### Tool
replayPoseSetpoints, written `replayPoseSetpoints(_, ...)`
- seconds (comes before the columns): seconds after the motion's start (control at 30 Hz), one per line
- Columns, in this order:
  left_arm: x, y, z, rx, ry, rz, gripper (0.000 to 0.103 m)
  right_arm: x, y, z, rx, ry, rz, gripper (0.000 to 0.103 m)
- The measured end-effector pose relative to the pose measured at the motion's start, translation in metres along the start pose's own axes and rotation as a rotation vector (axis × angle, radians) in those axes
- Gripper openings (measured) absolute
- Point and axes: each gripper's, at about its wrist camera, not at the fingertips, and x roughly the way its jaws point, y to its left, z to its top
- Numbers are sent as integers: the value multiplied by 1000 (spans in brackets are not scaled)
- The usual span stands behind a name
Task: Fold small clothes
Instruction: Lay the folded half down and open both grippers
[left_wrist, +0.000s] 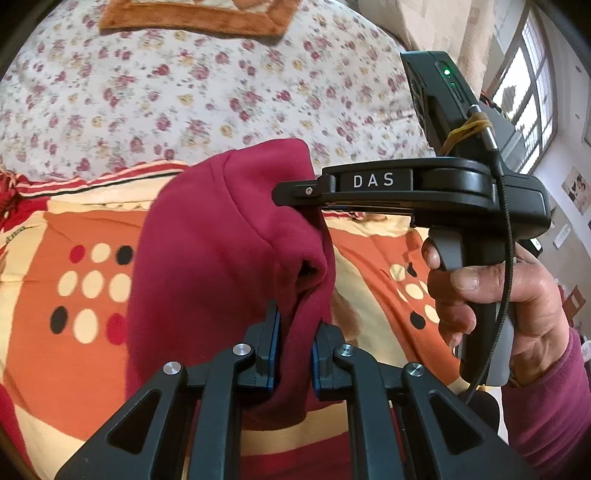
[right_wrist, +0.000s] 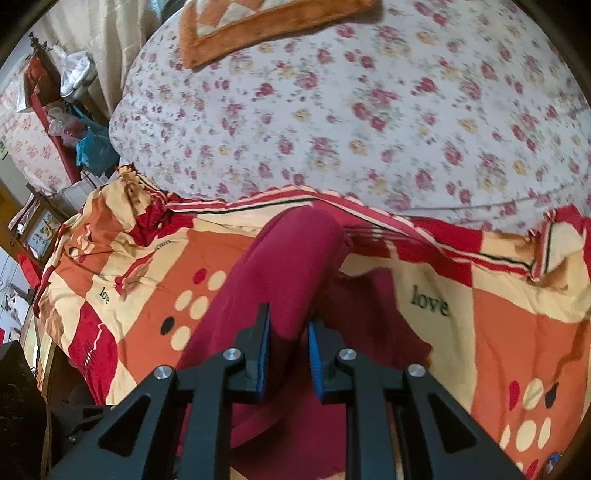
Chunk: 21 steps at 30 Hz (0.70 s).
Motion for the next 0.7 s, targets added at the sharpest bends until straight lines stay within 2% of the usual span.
replayPoseSetpoints(0.37, 42, -27, -15, 21, 79, 17, 0, 12, -55, -27, 103, 26, -21, 18)
replayPoseSetpoints(0.5, 55, -29, -26, 47, 162, 11, 0, 35, -70, -40, 143, 89, -29, 19)
replayPoseSetpoints(0.57, 49, -28, -33, 75, 183, -13, 0, 39, -73, -47, 147, 101, -36, 23)
replayPoseSetpoints(0.6, 44, -27, -34, 88, 189, -22, 0, 36, -76, -49, 158, 92, -37, 32)
replayPoseSetpoints(0.63, 38, -25, -35, 98, 192, -35, 2, 30, -79, -51, 178, 83, -41, 35)
replayPoseSetpoints(0.7, 18, -17, -35, 99, 188, -68, 5, 13, -80, -54, 185, 54, -56, 35)
